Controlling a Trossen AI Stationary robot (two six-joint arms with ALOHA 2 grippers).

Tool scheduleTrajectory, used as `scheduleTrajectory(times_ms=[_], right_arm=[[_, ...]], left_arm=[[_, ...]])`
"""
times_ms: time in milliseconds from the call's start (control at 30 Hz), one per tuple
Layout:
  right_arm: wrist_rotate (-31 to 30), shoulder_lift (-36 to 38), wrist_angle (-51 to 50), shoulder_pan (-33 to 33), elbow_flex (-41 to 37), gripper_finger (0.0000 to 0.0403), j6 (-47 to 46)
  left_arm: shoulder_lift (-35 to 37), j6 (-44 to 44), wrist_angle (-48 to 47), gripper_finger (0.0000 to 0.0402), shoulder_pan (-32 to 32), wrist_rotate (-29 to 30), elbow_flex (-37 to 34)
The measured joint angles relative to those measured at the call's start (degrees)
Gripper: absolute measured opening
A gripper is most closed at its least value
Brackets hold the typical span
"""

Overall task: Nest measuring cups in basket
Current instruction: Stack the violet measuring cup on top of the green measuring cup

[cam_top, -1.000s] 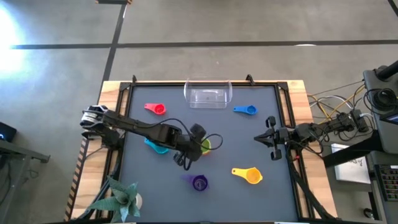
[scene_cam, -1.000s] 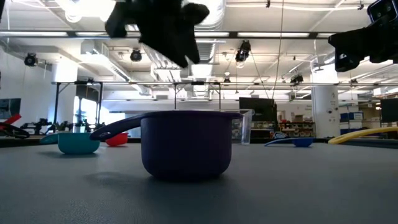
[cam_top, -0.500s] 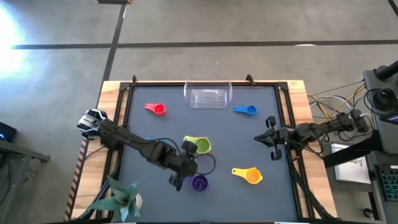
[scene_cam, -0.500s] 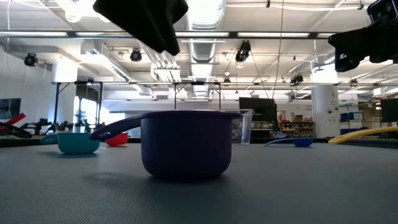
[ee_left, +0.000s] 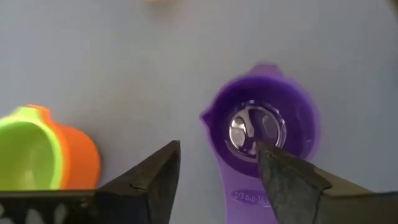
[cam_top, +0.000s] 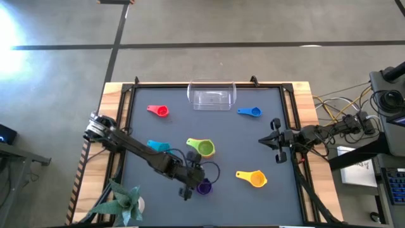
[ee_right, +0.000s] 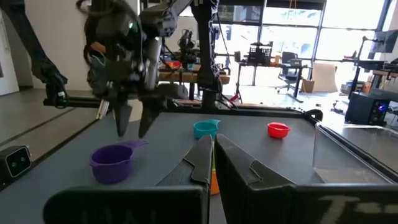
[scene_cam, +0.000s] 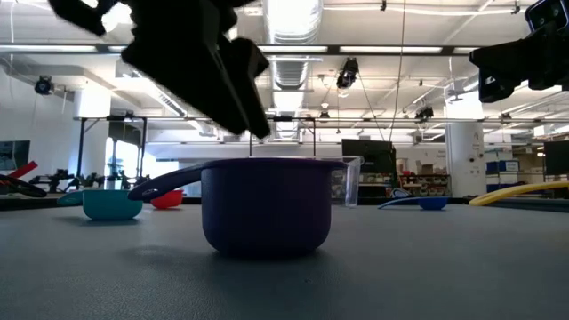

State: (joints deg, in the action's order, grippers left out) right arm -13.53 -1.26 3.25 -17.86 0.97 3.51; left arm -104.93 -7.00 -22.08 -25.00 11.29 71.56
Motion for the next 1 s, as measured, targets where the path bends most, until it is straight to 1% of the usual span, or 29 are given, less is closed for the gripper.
scheduleTrajectory(times_ms=[200, 333, 400, 500, 567, 633, 733, 767, 800, 867, 1000], right_arm=[[-0.01, -0.01, 0.01, 0.0, 0.0, 0.0009, 0.04], [-0.01, -0.02, 0.02, 0.0, 0.0, 0.0009, 0.04], [-0.01, -0.02, 0.0, -0.01, 0.0, 0.0009, -0.05], [-0.01, -0.02, 0.01, 0.01, 0.0, 0.0009, 0.04], [-0.01, -0.02, 0.0, -0.01, 0.0, 0.0009, -0.03], [-0.01, -0.02, 0.0, -0.01, 0.0, 0.0009, 0.05], [-0.01, 0.0, 0.0, -0.01, 0.0, 0.0009, -0.02], [-0.02, 0.0, 0.02, -0.01, 0.0, 0.0009, 0.04], [0.01, 0.0, 0.0, 0.01, 0.0, 0.0009, 0.02], [-0.01, 0.0, 0.0, 0.01, 0.0, 0.0009, -0.03], [-0.01, 0.0, 0.0, 0.0, 0.0, 0.0009, -0.04]], left_arm=[[-5.06, 0.98, -2.86, 0.0226, 0.54, 0.11, 3.97], [-7.98, -0.12, -6.18, 0.0225, 1.03, -0.78, 6.12], [-9.2, -0.48, -7.72, 0.0215, 1.47, -2.87, 6.94], [-10.51, -0.68, -8.48, 0.0189, 2.02, -5.78, 7.49], [-10.64, -0.79, -8.53, 0.0161, 2.3, -6.3, 7.49], [-10.4, -0.59, -9.27, 0.0122, 2.48, -6.34, 7.51], [-9.57, 0.65, -10.47, 0.0043, 2.79, -6.37, 7.51], [-8.97, 1.27, -11.18, 0.0023, 2.93, -6.41, 7.51], [-8.37, 1.71, -12.38, 0.0012, 3.18, -6.41, 7.72], [-7.39, 3.45, -15.72, 0.001, 3.77, -6.15, 9.12], [-5.97, 9.02, -24.31, 0.0002, 5.75, -2.76, 14.26]])
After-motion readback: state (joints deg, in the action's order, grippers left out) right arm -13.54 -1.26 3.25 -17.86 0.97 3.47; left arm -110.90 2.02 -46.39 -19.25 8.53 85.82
